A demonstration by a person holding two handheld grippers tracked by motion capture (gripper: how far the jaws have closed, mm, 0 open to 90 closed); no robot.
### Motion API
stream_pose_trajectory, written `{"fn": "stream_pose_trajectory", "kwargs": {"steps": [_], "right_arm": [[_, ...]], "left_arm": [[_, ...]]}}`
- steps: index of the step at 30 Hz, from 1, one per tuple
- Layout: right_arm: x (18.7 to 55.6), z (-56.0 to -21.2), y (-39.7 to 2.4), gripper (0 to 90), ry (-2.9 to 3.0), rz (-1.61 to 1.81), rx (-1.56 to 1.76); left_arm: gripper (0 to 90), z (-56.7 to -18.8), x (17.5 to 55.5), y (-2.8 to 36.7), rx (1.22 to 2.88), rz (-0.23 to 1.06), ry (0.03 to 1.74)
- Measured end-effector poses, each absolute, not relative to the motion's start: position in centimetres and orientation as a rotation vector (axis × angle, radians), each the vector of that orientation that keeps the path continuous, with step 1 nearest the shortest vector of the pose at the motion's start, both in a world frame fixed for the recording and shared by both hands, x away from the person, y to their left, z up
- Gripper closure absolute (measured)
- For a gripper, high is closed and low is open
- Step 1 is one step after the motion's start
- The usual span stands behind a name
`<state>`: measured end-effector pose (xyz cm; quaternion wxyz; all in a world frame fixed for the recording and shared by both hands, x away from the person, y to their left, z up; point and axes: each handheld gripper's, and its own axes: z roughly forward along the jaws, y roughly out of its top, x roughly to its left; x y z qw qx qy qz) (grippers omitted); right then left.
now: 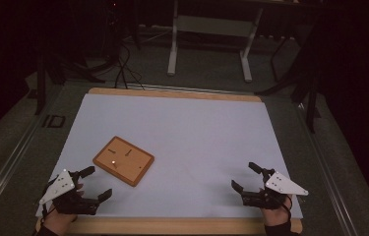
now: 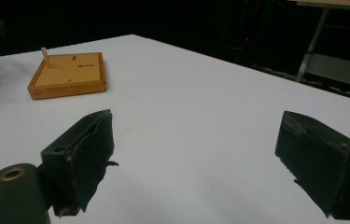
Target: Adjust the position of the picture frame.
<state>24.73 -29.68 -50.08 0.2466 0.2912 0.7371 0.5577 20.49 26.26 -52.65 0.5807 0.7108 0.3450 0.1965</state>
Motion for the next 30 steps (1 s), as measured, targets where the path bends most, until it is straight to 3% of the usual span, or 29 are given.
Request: {"fn": "stream_pose_trajectory", "kwargs": {"steps": [13,30], "right_arm": [[24.5,-49.8,-29.5,11.3,2.000,1.526,0.775],[24.6,-49.9,-28.8,13.0,2.022,1.536,0.775]], "left_arm": [[0.0,-52.1,20.3,25.5,1.696,0.351,0.741],[0.0,-48.5,23.0,24.9,1.724,0.388,0.701]]}}
